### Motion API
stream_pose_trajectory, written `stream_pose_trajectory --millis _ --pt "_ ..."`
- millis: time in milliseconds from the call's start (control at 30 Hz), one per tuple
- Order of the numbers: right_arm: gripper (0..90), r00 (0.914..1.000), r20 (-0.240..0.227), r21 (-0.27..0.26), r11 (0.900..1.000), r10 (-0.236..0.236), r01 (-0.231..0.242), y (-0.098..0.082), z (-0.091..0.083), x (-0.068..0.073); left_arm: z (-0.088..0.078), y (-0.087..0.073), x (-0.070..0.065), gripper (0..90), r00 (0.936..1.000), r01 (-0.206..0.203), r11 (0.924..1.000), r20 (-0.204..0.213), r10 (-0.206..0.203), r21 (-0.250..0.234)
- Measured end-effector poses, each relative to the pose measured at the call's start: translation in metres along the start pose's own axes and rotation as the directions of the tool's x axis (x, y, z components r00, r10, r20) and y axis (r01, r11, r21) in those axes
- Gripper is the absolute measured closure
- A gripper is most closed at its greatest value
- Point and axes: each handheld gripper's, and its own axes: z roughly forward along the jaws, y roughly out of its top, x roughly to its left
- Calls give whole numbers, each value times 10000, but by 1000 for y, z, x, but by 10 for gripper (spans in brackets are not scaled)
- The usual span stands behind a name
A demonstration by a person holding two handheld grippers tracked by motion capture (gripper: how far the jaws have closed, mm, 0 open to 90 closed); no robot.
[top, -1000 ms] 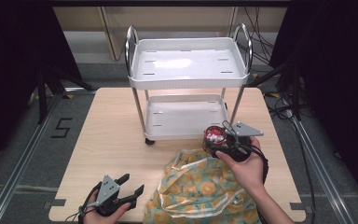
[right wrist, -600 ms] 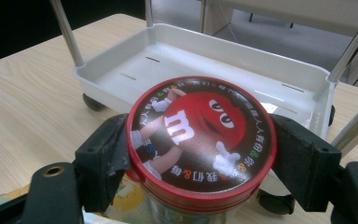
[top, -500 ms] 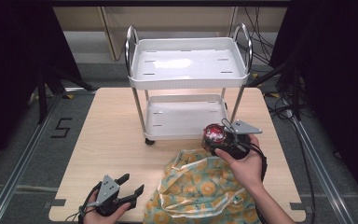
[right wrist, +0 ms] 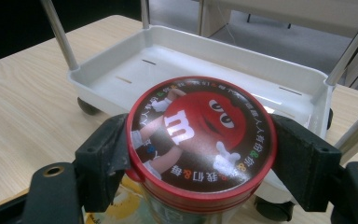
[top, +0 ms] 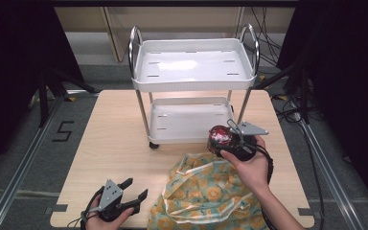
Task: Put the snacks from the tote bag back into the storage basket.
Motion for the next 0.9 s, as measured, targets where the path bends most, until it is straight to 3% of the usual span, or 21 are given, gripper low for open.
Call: stream_pose_trajectory --millis 100,167,400,467,733,900 --pt "260 9996 138 29 9997 -231 231 1 0 -2 0 0 -1 312 10000 40 10000 -41 -40 -11" --pt "260 9998 -12 132 9997 190 -190 1 1 0 0 0 -1 312 10000 19 10000 -38 -19 -15" --pt "260 9999 18 162 9998 128 -128 3 2 -2 0 1 -2 313 9999 -13 10000 -103 13 -19" --pt "260 9996 146 100 9996 -250 249 5 3 -5 0 1 -2 313 9999 -31 10000 -104 31 -24" --pt "260 10000 -45 66 9999 -80 80 6 7 -5 1 1 -1 313 9999 -75 10000 -67 75 -56" --pt "261 9996 164 100 9997 -238 236 8 9 -10 1 1 0 313 10000 -15 9999 -71 14 -115"
